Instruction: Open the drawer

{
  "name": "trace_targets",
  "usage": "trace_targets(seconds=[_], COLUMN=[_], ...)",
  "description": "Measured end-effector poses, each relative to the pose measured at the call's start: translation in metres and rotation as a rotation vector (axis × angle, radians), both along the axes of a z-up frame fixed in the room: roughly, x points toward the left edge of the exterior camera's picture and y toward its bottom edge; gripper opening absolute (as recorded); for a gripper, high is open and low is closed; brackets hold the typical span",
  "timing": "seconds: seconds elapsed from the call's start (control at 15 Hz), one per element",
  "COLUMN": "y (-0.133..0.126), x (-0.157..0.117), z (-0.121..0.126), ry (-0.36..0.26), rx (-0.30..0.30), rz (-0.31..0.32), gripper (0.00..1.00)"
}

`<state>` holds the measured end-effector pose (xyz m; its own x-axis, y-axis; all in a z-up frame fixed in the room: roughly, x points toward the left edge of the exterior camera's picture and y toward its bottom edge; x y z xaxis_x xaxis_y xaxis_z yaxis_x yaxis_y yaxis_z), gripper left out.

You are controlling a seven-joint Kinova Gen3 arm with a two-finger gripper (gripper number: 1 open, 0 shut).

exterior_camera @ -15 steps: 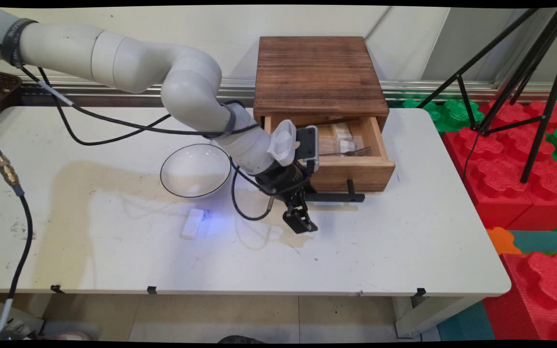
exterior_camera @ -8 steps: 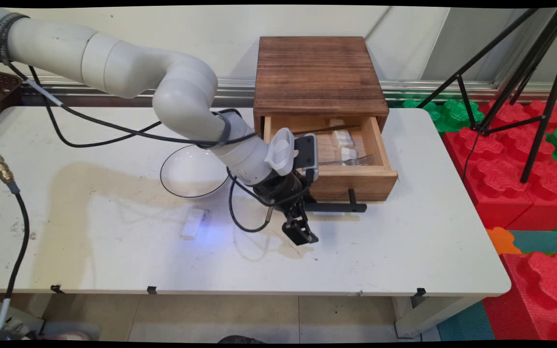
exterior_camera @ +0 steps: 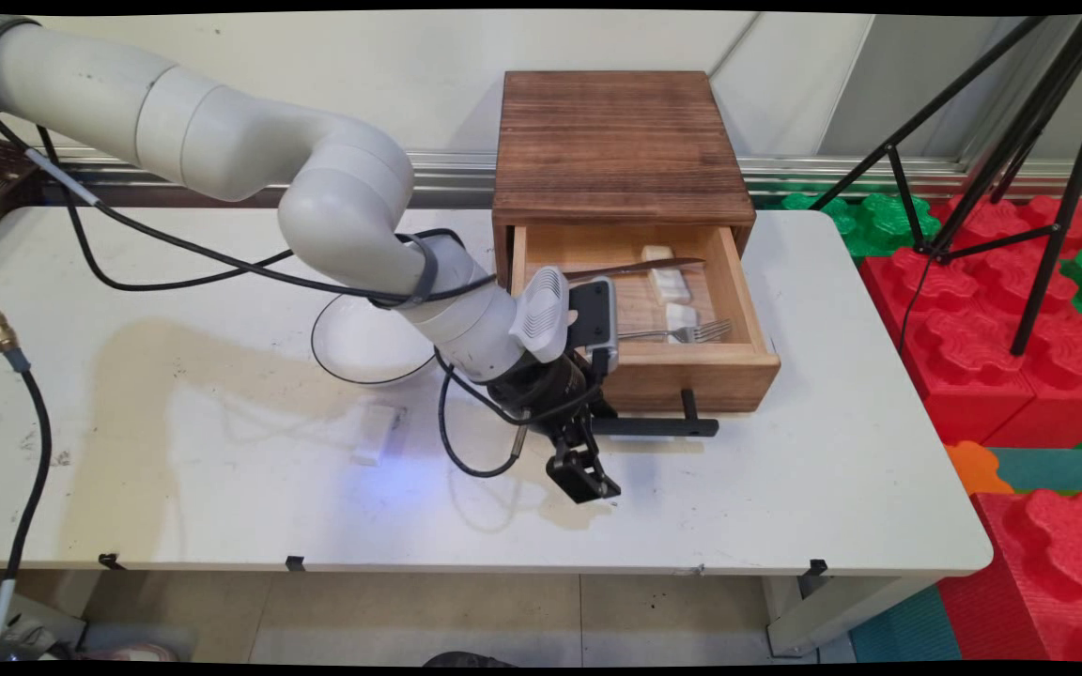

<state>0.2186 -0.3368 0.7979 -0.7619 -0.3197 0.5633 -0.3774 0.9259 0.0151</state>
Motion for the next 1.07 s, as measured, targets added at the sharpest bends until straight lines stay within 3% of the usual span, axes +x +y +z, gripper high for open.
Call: trace_targets(seconds=[1.07], y=[0.031], x=[-0.01], z=[0.003], ry=[0.025], rx=[0.026], rz=[-0.024], gripper=[1.0])
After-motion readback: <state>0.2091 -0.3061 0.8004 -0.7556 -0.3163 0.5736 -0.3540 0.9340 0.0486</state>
